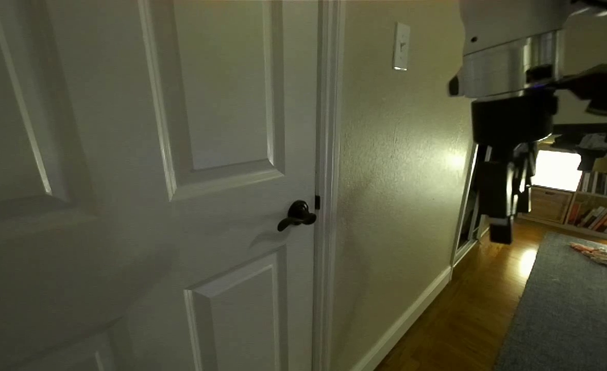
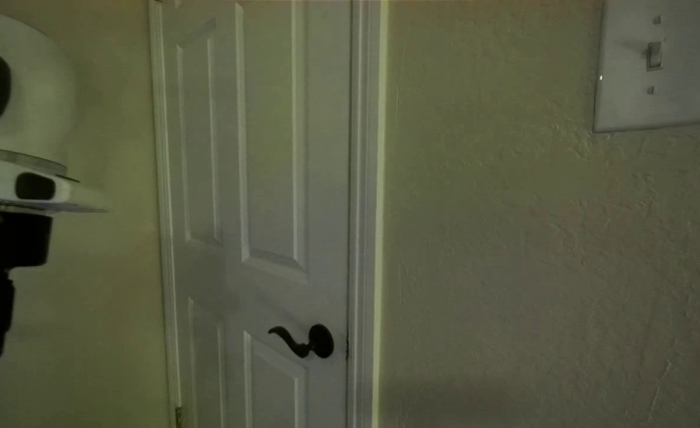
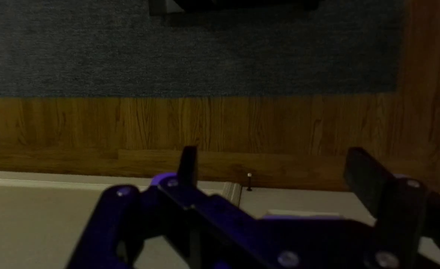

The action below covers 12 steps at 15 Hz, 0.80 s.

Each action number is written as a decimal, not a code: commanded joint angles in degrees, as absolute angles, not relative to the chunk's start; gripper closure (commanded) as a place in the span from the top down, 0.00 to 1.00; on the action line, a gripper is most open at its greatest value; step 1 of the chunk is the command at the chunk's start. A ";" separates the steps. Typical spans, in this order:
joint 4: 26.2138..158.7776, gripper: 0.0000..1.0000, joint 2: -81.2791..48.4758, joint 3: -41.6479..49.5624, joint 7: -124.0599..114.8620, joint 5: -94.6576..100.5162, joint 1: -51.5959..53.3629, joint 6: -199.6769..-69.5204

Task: Open the door

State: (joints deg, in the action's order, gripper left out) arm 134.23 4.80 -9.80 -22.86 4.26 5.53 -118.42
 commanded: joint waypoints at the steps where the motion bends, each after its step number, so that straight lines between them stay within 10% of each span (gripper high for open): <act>1: 128.04 1.00 -3.87 -7.95 -31.86 5.43 4.46 -124.81; 12: 106.95 1.00 -22.80 0.71 -50.30 8.09 8.86 -137.78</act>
